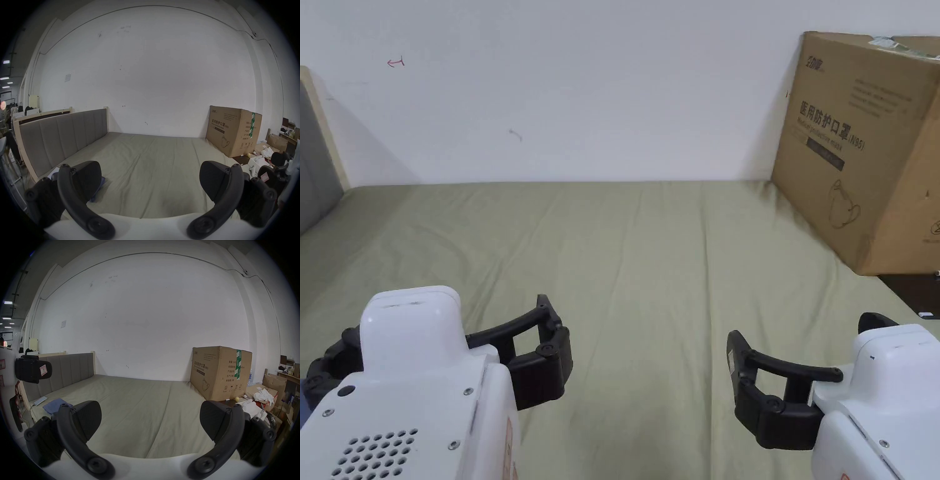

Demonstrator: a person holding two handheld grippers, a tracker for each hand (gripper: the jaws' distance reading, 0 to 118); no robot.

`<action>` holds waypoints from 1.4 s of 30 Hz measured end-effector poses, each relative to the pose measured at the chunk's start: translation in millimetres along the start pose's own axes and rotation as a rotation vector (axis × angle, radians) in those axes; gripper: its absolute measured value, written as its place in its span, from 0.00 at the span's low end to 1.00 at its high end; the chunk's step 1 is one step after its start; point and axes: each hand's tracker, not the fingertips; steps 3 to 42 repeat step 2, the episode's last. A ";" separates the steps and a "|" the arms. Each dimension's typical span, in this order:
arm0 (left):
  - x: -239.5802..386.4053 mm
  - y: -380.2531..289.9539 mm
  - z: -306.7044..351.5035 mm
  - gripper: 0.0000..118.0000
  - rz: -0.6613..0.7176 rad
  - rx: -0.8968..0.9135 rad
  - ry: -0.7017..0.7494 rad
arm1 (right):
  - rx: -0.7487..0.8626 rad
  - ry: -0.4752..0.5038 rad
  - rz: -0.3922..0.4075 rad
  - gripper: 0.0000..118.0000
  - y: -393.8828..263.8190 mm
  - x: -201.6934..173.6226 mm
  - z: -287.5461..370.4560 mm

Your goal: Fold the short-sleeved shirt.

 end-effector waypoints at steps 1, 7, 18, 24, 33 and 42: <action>0.5 0.6 0.4 1.00 0.002 0.000 -0.004 | -0.002 0.000 -0.002 1.00 -0.1 -0.1 -0.2; 2.7 1.5 0.5 1.00 -0.004 -0.001 -0.004 | -0.002 0.000 -0.004 1.00 -0.4 0.4 -0.3; 2.7 1.5 0.5 1.00 -0.004 -0.001 -0.004 | -0.002 0.000 -0.004 1.00 -0.4 0.4 -0.3; 2.7 1.5 0.5 1.00 -0.004 -0.001 -0.004 | -0.002 0.000 -0.004 1.00 -0.4 0.4 -0.3; 2.7 1.5 0.5 1.00 -0.004 -0.001 -0.004 | -0.002 0.000 -0.004 1.00 -0.4 0.4 -0.3; 2.7 1.5 0.5 1.00 -0.004 -0.001 -0.004 | -0.002 0.000 -0.004 1.00 -0.4 0.4 -0.3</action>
